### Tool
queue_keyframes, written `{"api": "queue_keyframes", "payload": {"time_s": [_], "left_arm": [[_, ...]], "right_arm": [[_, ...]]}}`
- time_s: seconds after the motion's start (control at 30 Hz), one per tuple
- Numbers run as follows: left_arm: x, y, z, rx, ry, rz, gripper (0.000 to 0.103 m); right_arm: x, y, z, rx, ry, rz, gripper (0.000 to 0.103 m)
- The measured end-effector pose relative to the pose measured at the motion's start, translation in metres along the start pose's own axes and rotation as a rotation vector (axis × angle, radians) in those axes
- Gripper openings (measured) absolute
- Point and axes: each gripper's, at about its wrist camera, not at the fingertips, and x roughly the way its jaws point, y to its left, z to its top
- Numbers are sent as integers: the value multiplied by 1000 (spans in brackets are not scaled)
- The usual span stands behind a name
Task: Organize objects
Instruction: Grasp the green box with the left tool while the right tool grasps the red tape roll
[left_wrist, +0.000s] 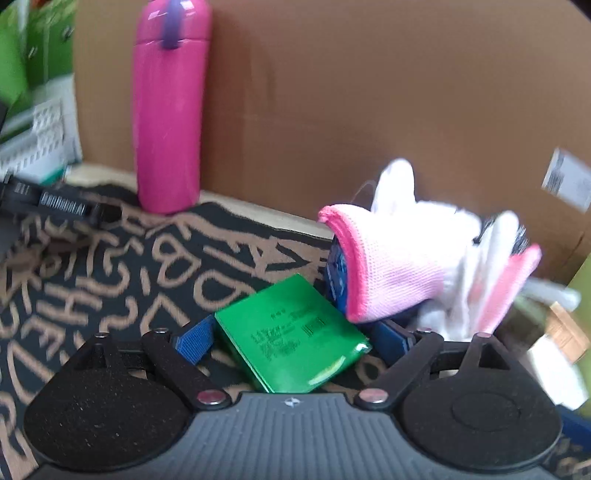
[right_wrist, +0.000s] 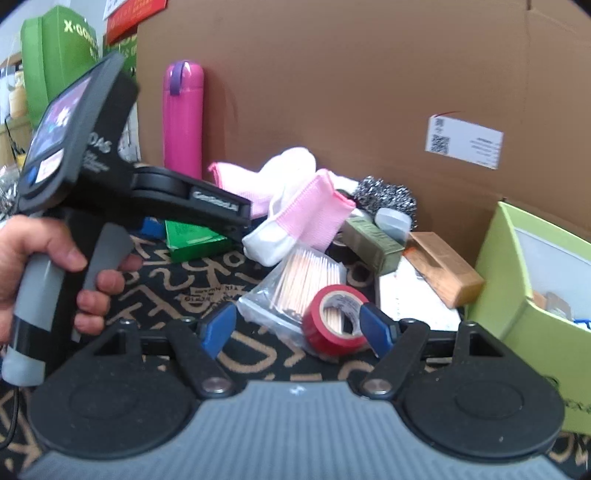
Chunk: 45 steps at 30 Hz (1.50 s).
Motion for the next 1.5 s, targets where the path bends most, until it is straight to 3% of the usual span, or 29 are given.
{"api": "queue_keyframes", "payload": {"time_s": [0.07,0.13,0.23,0.4,0.5,0.6,0.67,0.73,0.9,1.0,1.17,1.2,1.23,1.5], "left_arm": [[-1,-4,-5,68,-15,8,88],[-7,-2,-10,98,-21,-23,87],[-24,0,-22,157,-14,-76,87],[-66,1,-54,264,7,-197,87],[-94,3,-75,320,21,-264,87],[-116,5,-93,323,21,-265,88],[-128,8,-97,285,18,-241,88],[-138,12,-98,236,-3,-217,88],[-145,18,-92,180,-60,-100,90],[-147,21,-90,178,-80,-92,93],[-145,27,-90,144,-23,-104,93],[-147,29,-91,130,-11,-102,93],[-150,31,-93,116,-3,-96,93],[-145,37,-95,48,31,-136,93]], "right_arm": [[6,0,-1,-1,16,3,62],[6,-1,-3,1,25,14,36],[-1,-6,-4,16,21,22,17],[-32,-13,-12,18,3,56,10],[-49,-17,-17,43,2,102,10],[-54,-17,-17,14,0,77,11],[-49,-18,-15,14,-13,47,19],[-41,-20,-12,29,-20,34,43],[-16,-23,-6,56,-9,-11,57],[-6,-24,-5,62,-25,-12,62],[-1,-24,-3,30,-25,7,61],[-2,-24,-3,23,-23,15,49],[-2,-24,-3,22,-8,21,46],[-44,-20,-23,27,20,66,46]]}}
